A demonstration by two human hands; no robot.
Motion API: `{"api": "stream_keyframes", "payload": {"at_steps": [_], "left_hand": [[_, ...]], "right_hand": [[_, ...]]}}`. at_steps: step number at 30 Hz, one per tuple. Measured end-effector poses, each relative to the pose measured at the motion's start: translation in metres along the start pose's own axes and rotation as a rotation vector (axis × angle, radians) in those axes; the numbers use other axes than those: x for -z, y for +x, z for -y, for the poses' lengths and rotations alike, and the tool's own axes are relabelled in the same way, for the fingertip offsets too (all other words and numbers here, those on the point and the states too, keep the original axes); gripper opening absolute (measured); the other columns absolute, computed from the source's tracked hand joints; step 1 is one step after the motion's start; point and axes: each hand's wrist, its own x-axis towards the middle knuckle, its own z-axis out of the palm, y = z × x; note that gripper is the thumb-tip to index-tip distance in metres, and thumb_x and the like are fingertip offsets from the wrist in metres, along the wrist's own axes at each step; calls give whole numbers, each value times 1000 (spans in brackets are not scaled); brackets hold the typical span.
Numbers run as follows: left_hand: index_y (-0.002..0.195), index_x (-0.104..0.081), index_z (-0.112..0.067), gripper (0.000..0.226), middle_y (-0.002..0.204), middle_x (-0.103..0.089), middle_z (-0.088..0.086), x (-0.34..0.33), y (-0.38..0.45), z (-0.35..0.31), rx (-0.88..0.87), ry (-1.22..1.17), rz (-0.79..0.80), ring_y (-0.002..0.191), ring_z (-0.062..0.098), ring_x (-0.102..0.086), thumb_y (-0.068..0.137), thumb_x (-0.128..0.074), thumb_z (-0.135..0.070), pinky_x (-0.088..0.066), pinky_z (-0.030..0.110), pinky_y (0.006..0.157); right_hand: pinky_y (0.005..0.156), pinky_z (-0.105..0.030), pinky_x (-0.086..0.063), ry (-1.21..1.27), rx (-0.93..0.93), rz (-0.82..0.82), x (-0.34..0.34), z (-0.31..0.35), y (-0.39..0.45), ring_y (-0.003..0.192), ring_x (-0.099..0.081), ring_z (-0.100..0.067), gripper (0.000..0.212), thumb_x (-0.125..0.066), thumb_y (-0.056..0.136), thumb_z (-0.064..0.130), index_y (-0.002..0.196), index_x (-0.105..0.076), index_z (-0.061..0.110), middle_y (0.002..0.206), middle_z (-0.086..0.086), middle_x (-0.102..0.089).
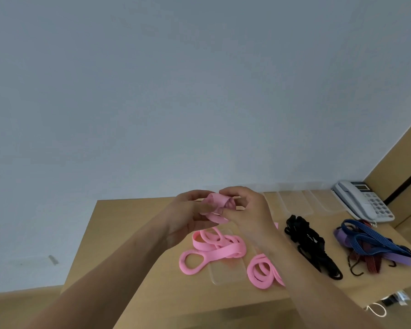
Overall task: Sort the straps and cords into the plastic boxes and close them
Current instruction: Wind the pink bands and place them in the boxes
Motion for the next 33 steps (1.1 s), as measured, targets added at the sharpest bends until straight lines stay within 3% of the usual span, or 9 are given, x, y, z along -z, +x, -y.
{"api": "stream_keyframes", "payload": {"at_steps": [3,10,14,18,20,22,25,30,33], "left_hand": [[125,-61,-1,34,114,-73,24,3,3,2,-2,-9,-13,102,39,-73,93,-69,-5,-61,40,83],[120,-64,0,32,121,-66,32,5,27,14,47,-22,-107,96,41,-71,89,-65,10,-62,46,84],[116,-64,1,35,123,-65,30,13,43,22,49,-31,-186,92,39,-72,84,-63,18,-61,49,87],[111,-66,2,37,113,-65,22,23,55,29,30,7,-245,91,37,-73,79,-65,22,-61,50,86],[106,-69,1,38,109,-66,19,28,65,29,20,37,-270,91,34,-73,76,-65,24,-61,50,87],[102,-72,0,41,108,-68,19,32,79,28,14,72,-298,93,33,-72,72,-64,27,-61,49,88],[99,-74,-2,42,116,-67,23,31,101,31,18,135,-341,95,33,-70,71,-63,27,-59,49,92],[92,-75,-9,44,104,-69,14,26,137,42,46,284,-384,85,25,-66,69,-61,26,-60,48,90],[91,-74,-11,46,92,-72,4,24,160,49,55,312,-397,75,15,-66,69,-60,26,-58,30,72]], "right_hand": [[81,-37,-61,-45,67,-53,-6,-4,-5,91,-70,-8,39,-91,66,7,87,-72,33,97,8,-73],[82,-38,-60,-230,209,28,0,-22,1,100,-67,-15,38,-90,68,4,103,-77,10,105,8,-67],[84,-27,-59,-261,176,111,0,-43,11,103,-64,-10,36,-84,77,11,111,-77,22,111,14,-61],[77,-20,-59,-148,-58,95,-4,-61,34,94,-67,2,36,-79,84,25,111,-67,47,107,25,-64],[76,-26,-62,-62,-235,193,-5,-72,48,92,-70,-6,41,-79,84,31,122,-64,38,108,15,-68],[77,-36,-64,56,-337,290,-6,-81,62,87,-75,-16,32,-82,82,30,112,-71,31,100,5,-75],[71,-29,-63,28,-324,289,-5,-94,75,82,-74,-11,19,-84,79,30,94,-74,38,92,11,-76],[74,-17,-56,-160,-244,365,5,-117,104,86,-67,0,62,-81,78,35,133,-53,41,106,13,-67],[82,-27,-57,-283,-71,426,11,-127,125,97,-63,-6,45,-79,82,17,123,-65,31,113,9,-64]]}}
